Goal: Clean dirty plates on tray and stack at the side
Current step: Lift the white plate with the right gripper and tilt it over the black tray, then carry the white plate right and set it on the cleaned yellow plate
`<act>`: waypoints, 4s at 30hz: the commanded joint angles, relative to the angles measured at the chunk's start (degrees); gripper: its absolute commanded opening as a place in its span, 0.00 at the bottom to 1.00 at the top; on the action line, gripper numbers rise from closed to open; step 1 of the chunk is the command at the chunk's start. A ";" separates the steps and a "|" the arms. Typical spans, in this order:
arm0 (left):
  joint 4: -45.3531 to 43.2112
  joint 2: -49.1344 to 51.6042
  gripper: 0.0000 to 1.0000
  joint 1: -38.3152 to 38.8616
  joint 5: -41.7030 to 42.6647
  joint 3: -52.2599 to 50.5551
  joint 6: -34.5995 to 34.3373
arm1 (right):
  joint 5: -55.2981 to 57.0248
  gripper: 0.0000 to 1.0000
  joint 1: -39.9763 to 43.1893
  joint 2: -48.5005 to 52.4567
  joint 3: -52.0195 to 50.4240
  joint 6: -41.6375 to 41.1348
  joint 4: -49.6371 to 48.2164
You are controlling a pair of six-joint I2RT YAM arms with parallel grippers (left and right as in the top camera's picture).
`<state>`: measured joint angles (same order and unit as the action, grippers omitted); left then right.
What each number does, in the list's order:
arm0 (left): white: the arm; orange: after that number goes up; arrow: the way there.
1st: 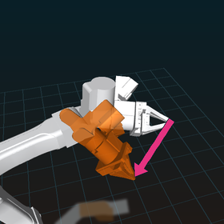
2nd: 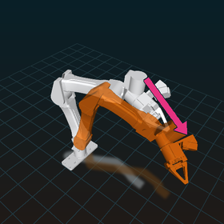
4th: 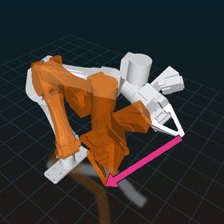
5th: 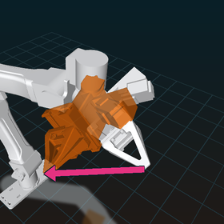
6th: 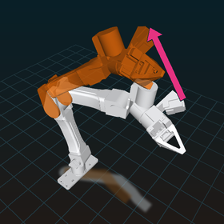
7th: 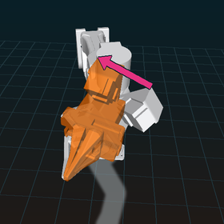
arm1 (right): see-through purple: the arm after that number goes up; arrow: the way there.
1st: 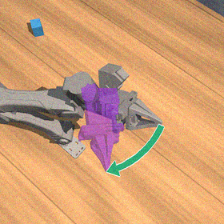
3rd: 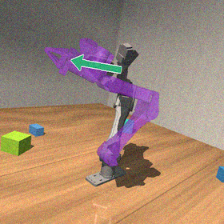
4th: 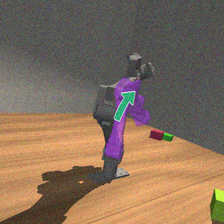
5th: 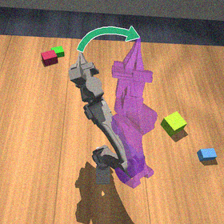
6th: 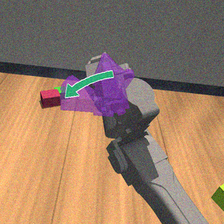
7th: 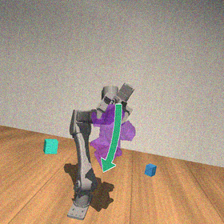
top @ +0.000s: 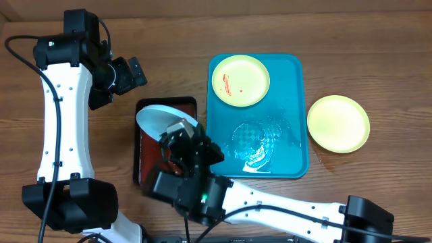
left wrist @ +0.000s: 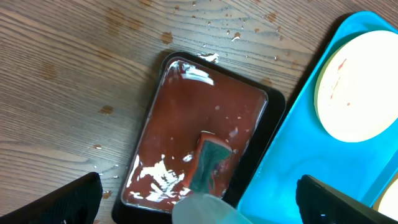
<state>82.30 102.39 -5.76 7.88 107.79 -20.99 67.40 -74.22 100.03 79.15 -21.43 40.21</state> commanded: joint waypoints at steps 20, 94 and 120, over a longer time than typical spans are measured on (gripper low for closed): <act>-0.04 -0.87 1.00 0.11 -0.81 0.96 0.44 | 4.33 0.04 -2.27 -1.01 1.22 3.72 -0.74; -0.04 -0.87 1.00 0.15 -0.81 0.96 0.44 | -75.63 0.04 93.07 -10.03 -8.48 -5.29 25.38; -0.04 -0.87 1.00 0.15 -0.81 0.96 0.44 | -85.46 0.46 76.54 -22.01 -13.46 9.73 8.98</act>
<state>82.30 102.39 -5.72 7.68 107.79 -20.99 -15.38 8.29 79.66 64.55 -17.19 51.18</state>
